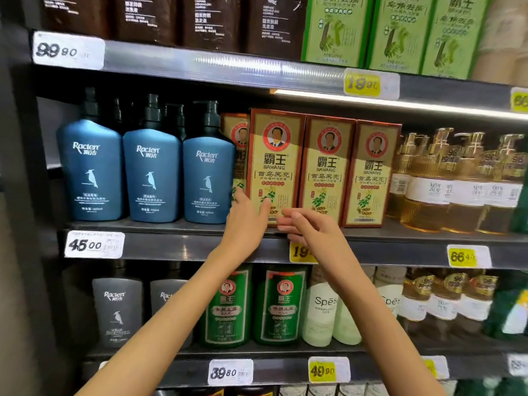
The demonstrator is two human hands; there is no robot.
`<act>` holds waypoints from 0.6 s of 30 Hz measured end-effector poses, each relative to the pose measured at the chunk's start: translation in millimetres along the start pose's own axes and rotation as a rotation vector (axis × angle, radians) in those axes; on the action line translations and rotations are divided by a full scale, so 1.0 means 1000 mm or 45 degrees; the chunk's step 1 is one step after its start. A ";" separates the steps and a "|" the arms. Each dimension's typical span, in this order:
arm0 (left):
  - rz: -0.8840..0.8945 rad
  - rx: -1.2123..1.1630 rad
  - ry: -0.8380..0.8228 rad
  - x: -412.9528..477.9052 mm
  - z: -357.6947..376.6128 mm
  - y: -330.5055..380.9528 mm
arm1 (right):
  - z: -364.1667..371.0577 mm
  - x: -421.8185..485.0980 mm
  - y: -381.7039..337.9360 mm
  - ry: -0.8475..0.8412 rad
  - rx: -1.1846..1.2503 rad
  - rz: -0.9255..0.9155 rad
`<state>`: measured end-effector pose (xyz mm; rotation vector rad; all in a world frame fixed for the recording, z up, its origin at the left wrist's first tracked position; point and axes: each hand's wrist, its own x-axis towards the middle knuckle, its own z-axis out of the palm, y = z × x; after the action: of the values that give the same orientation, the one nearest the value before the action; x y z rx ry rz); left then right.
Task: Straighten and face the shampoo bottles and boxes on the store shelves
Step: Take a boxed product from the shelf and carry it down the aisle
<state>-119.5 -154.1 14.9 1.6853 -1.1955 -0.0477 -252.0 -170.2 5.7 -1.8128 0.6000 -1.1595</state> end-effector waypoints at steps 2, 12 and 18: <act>-0.008 -0.016 0.022 0.002 0.002 0.001 | -0.004 -0.004 0.004 -0.019 -0.002 0.036; 0.048 0.121 0.291 -0.012 0.008 -0.001 | -0.004 -0.015 0.010 0.100 0.018 0.065; 0.199 -0.235 0.308 -0.026 0.006 -0.003 | 0.000 -0.022 0.005 0.234 0.066 0.013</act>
<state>-133.3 -139.9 -2.5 1.3900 -1.1003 0.1349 -261.9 -155.6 -8.9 -1.6690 0.6779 -1.3322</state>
